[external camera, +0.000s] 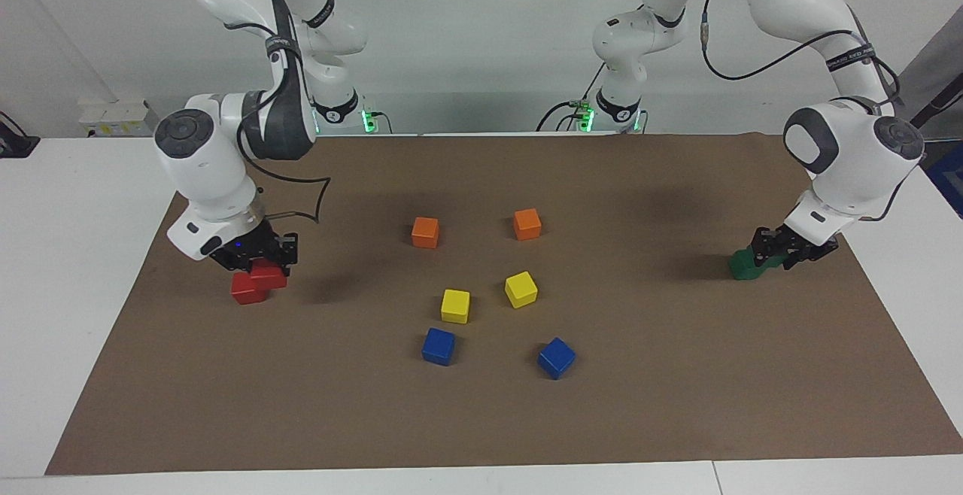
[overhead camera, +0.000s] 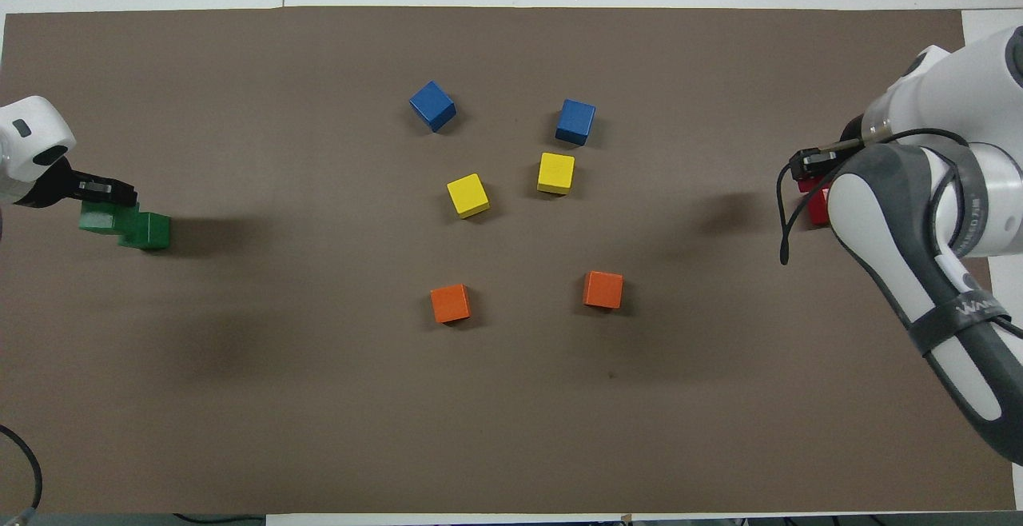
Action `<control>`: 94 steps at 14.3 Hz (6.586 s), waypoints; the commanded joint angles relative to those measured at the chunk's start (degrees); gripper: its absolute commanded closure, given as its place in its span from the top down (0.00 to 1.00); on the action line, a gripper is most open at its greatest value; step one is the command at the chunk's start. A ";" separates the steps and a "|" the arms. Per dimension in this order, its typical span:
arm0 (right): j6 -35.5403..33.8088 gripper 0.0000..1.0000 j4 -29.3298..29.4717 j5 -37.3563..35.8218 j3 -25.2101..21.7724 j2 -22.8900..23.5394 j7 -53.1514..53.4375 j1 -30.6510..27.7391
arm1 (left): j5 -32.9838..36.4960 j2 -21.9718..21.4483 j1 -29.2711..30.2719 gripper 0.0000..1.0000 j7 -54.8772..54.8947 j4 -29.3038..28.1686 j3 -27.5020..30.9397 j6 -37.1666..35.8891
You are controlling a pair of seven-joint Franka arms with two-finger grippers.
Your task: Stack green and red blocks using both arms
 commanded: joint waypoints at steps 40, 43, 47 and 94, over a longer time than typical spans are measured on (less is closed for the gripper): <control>17.59 0.00 -16.10 0.26 1.02 -3.49 -9.78 -7.89 | -1.51 -10.83 -4.93 1.00 -13.65 4.65 -0.09 -7.63; 17.59 0.00 -16.19 0.34 0.93 -3.49 -9.25 -7.89 | -1.51 -14.17 -6.00 1.00 -13.74 4.92 -0.17 -12.80; 19.43 0.00 -17.07 0.26 0.93 -3.57 -8.81 -8.33 | -1.51 -14.89 -7.31 1.00 -20.75 9.56 -0.61 -21.76; -11.22 1.00 -6.70 2.45 2.51 -17.88 2.53 -1.56 | -2.30 -16.56 -12.50 1.00 -20.77 12.39 1.41 -29.44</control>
